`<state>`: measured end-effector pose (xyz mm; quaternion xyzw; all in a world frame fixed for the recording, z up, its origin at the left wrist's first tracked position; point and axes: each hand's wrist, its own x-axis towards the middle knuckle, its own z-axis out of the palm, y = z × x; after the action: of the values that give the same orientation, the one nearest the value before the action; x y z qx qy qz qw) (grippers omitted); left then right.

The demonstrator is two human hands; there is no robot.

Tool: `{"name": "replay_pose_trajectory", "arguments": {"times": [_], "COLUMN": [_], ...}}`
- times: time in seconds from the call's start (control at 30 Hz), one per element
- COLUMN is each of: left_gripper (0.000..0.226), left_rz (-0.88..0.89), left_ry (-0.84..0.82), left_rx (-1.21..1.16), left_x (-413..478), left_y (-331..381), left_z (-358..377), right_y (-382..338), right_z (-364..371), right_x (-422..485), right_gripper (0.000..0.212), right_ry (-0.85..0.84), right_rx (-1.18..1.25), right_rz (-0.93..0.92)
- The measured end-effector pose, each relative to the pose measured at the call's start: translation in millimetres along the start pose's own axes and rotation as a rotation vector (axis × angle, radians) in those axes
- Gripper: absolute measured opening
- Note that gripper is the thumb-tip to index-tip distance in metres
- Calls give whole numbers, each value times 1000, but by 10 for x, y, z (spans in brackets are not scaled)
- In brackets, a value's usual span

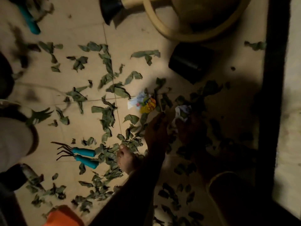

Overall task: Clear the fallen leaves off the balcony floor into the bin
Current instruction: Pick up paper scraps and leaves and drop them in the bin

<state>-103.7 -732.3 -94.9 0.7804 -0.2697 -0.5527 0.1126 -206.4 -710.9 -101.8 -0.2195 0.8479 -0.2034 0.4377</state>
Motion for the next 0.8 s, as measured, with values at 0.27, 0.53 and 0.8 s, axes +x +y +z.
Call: {"name": "replay_pose_trajectory", "arguments": {"times": [0.27, 0.53, 0.8], "left_gripper": [61, 25, 28], "left_rz": [64, -106, 174], "left_ry": [188, -129, -38], "left_rx": [10, -246, -389], "left_x": [823, 806, -384], "left_y": [462, 246, 714], "left_z": [-563, -578, -849], "right_y": [-862, -637, -1393], "right_z": [789, 998, 20], "right_x": [372, 371, -581], "right_gripper": [52, 36, 58], "right_ry": [-370, -387, -303], "right_rx": [149, 160, 125], "right_rz": [-21, -30, -110]}}
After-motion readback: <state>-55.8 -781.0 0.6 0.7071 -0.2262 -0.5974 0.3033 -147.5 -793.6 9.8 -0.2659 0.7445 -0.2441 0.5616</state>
